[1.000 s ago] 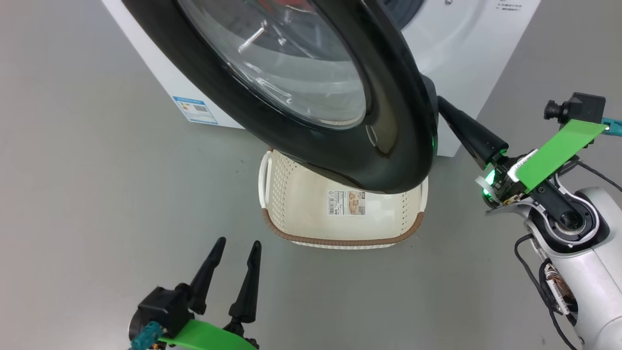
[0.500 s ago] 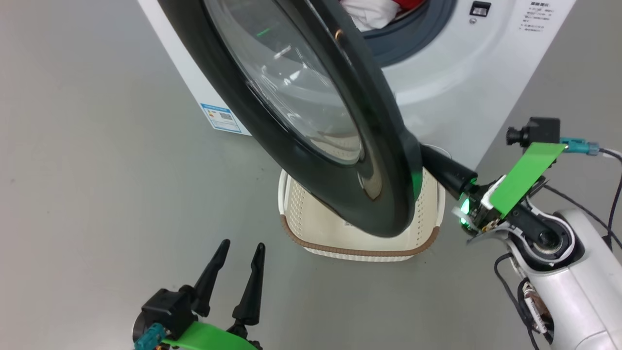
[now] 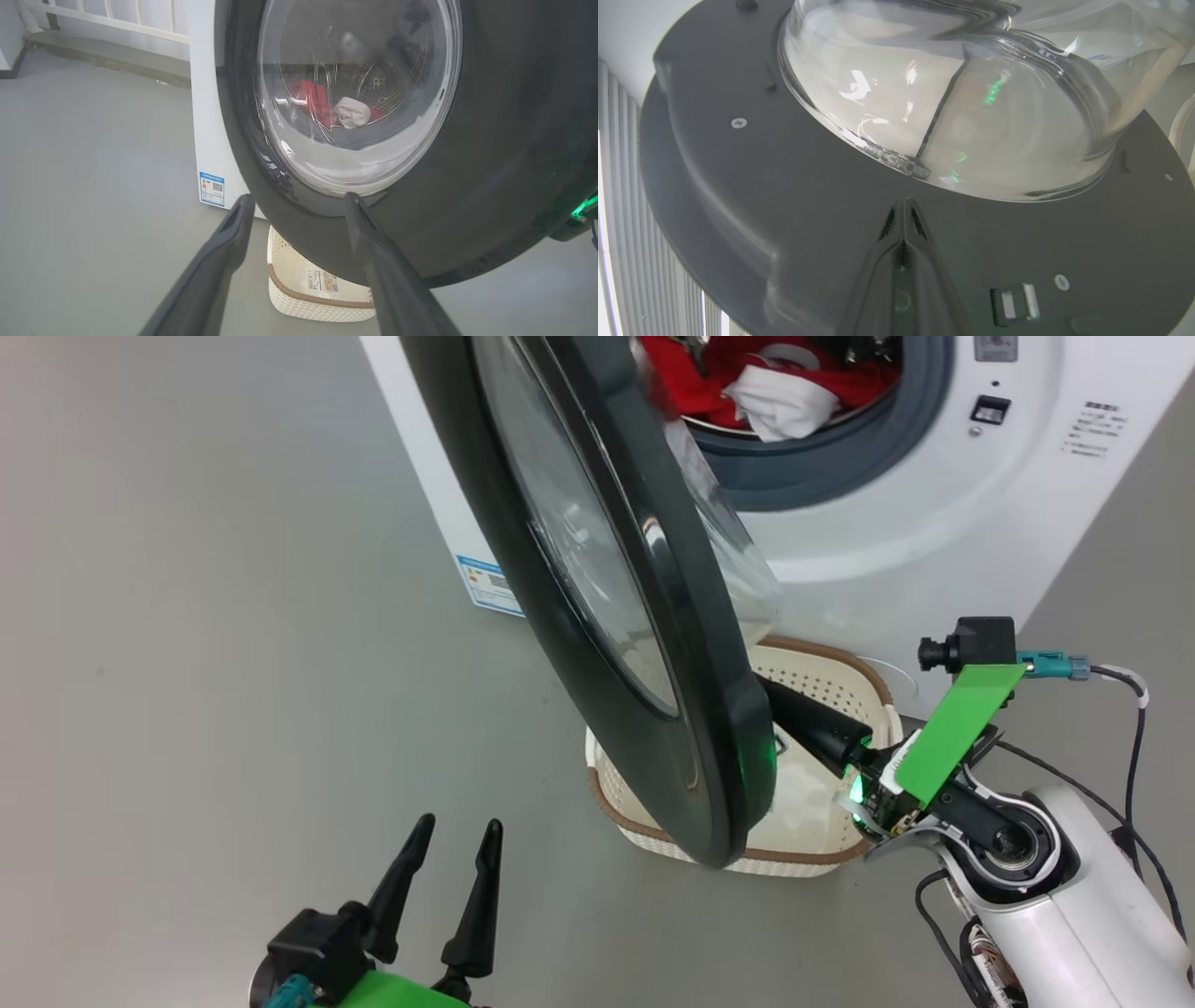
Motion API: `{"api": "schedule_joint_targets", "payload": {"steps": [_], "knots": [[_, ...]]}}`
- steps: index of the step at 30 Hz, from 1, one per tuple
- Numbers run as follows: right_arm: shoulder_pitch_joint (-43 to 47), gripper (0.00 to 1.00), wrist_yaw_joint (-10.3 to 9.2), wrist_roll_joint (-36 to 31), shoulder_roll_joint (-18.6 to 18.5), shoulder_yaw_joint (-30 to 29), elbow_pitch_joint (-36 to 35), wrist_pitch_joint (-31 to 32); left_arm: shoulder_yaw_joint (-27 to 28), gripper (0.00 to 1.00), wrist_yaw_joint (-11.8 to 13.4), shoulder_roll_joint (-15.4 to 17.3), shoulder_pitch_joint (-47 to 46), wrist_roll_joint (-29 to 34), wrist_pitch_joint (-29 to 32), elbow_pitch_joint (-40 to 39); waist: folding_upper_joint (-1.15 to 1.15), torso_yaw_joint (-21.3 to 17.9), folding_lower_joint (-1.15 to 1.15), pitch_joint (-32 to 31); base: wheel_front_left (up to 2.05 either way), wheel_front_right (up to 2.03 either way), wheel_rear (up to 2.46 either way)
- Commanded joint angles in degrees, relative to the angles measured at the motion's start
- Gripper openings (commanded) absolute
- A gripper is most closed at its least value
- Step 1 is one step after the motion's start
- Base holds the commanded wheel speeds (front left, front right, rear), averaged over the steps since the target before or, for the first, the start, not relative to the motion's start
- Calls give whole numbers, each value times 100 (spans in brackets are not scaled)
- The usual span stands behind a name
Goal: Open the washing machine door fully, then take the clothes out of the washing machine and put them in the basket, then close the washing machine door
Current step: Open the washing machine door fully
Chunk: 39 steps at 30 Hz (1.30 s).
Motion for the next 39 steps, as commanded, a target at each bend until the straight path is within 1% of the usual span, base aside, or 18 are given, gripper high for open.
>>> {"api": "schedule_joint_targets", "payload": {"steps": [1, 9, 18, 31, 39], "knots": [[37, 0, 44, -67, 155, 163, -183, 81, 218, 100, 51, 65, 35, 56, -70, -171, 0, 189, 0, -122, 0, 0, 0], [146, 0, 44, -113, 305, 311, -173, 185, 302, 100, 109, 65, 125, 95, -70, -192, 0, 512, 0, -244, 0, 0, 0], [159, 0, 44, -98, 416, 514, -167, 200, 408, 100, 167, 65, 154, 69, -70, -213, 0, 775, 0, -312, 0, 0, 0], [14, 0, 44, 131, 471, 1125, -135, 84, 614, 100, 282, 65, 225, 64, -70, -371, 0, 819, 0, -312, 0, 0, 0], [-18, 0, 44, 221, 472, 1275, -126, -51, 629, 100, 295, 65, 259, 62, -70, -400, 0, 814, 0, -331, 0, 0, 0]]}}
